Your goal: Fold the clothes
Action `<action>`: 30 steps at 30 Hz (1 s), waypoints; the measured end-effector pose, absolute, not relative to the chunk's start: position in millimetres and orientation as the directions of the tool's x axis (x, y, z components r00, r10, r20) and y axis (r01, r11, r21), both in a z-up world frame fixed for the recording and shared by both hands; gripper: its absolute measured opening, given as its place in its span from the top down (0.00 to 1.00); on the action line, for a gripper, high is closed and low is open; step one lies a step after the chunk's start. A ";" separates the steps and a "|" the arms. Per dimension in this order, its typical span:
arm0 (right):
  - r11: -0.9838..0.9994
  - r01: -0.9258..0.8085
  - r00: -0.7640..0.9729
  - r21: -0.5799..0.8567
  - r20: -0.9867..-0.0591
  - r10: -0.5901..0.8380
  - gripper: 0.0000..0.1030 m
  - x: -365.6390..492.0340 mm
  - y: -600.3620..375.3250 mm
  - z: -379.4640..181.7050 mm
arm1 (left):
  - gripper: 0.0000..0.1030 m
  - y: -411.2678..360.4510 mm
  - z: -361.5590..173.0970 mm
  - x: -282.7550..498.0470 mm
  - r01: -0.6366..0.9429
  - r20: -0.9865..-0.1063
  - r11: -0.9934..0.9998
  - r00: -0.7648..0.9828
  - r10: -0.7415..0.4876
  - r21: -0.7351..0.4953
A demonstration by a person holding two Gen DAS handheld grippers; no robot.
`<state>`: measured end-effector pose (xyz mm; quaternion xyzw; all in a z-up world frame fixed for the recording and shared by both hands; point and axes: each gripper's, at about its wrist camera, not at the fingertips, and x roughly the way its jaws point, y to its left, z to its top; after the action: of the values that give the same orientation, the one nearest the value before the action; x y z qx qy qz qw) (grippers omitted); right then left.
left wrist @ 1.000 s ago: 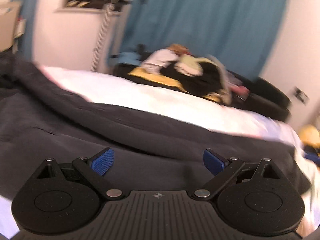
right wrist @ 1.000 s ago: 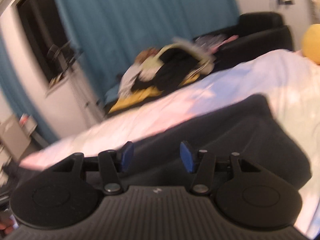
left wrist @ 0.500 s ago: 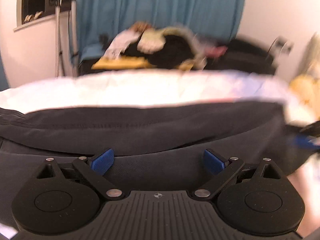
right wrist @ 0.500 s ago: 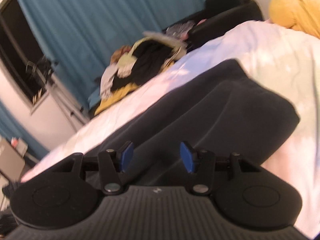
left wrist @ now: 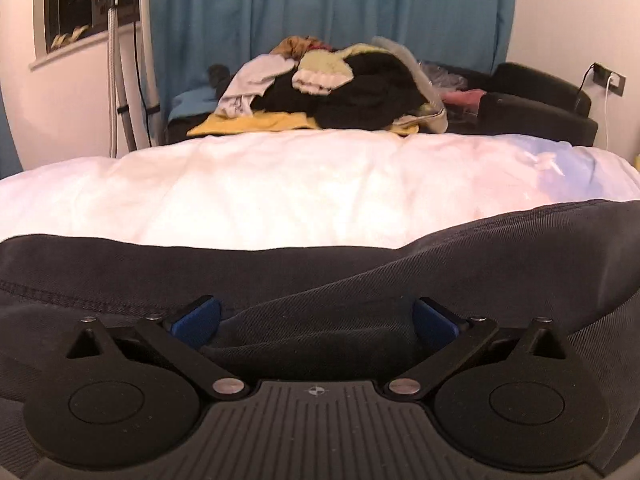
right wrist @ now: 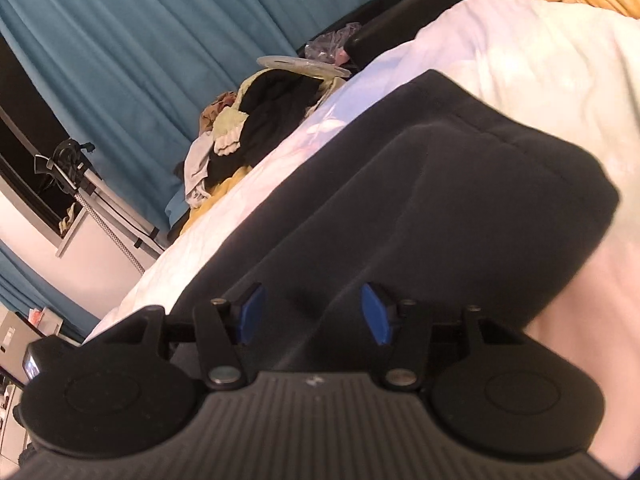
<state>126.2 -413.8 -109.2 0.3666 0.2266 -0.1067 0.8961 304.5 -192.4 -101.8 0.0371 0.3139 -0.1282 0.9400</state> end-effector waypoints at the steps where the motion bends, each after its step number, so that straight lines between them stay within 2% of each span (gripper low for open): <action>1: 0.714 0.355 0.874 0.603 -0.486 -0.024 0.46 128.8 -413.3 -110.4 | 0.00 -193.3 -100.5 302.2 0.266 -0.595 0.964 0.773 -0.219 -0.009; 7: 0.682 0.350 0.878 0.642 -0.479 0.000 0.46 131.8 -420.6 -115.9 | 0.00 -190.9 -88.6 274.2 0.285 -0.599 0.958 0.767 -0.232 -0.005; 12: 0.640 0.350 0.879 0.684 -0.476 0.028 0.46 123.3 -426.8 -117.5 | 0.00 -186.9 -85.1 206.4 0.390 -0.582 0.921 0.750 -0.315 0.005; 18: 0.627 0.334 0.865 0.703 -0.493 0.091 0.46 115.4 -425.6 -114.9 | 0.00 -145.2 -73.3 132.5 0.333 -0.509 0.938 0.793 -0.334 -0.098; 21: 0.518 0.355 0.866 0.778 -0.483 0.130 0.44 102.8 -432.6 -113.4 | 0.00 -136.3 -64.4 116.5 0.341 -0.490 0.933 0.797 -0.353 -0.118; 25: 0.321 0.394 0.874 0.861 -0.459 0.161 0.30 77.0 -447.8 -111.3 | 0.00 -132.8 -54.7 108.8 0.360 -0.455 0.919 0.799 -0.394 -0.163; 30: 0.172 0.478 0.864 0.861 -0.497 0.084 0.29 42.5 -476.2 -117.6 | 0.00 -127.2 -48.1 105.7 0.399 -0.393 0.877 0.785 -0.478 -0.270</action>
<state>42.5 -476.2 -117.6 0.6292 0.2235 -0.1347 0.7321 105.7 -127.2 -48.1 -0.0863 0.2304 -0.2330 0.9408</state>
